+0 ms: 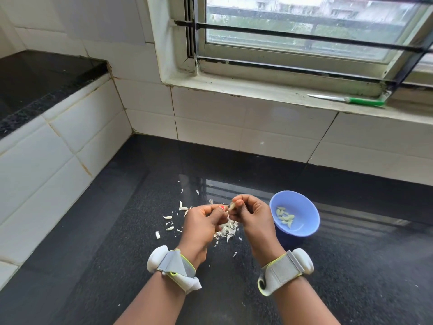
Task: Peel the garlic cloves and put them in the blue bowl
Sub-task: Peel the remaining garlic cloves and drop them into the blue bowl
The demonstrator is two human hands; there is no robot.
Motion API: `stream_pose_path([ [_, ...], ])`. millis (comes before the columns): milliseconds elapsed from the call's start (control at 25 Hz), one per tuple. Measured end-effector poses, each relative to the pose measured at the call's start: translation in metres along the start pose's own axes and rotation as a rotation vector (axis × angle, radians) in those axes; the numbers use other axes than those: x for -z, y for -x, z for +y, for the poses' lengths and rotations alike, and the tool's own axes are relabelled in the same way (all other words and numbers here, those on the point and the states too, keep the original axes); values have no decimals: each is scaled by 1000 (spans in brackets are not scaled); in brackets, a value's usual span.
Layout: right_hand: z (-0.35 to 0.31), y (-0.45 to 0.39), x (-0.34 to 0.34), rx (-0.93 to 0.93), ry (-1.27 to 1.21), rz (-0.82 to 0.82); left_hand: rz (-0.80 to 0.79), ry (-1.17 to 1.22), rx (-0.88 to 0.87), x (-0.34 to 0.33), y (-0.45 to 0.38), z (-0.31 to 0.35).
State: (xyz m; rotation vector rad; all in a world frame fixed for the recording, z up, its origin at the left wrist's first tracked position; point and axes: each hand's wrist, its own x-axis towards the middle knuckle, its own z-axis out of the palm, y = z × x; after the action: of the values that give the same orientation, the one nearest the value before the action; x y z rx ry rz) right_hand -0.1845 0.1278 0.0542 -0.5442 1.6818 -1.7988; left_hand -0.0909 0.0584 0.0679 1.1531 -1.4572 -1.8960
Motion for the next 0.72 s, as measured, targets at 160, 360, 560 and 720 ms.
stream_pose_path([
  [160, -3, 1, 1, -29, -53, 18, 28, -2, 39, 3, -1, -2],
  [360, -2, 1, 3, 48, 133, 67, 35, -87, -52, 1, 3, 1],
  [560, -7, 6, 1, 163, 341, 68, 73, -81, -107, -3, 3, 3],
  [720, -5, 5, -1, 158, 299, 101, 58, 172, 57, -6, 0, 4],
])
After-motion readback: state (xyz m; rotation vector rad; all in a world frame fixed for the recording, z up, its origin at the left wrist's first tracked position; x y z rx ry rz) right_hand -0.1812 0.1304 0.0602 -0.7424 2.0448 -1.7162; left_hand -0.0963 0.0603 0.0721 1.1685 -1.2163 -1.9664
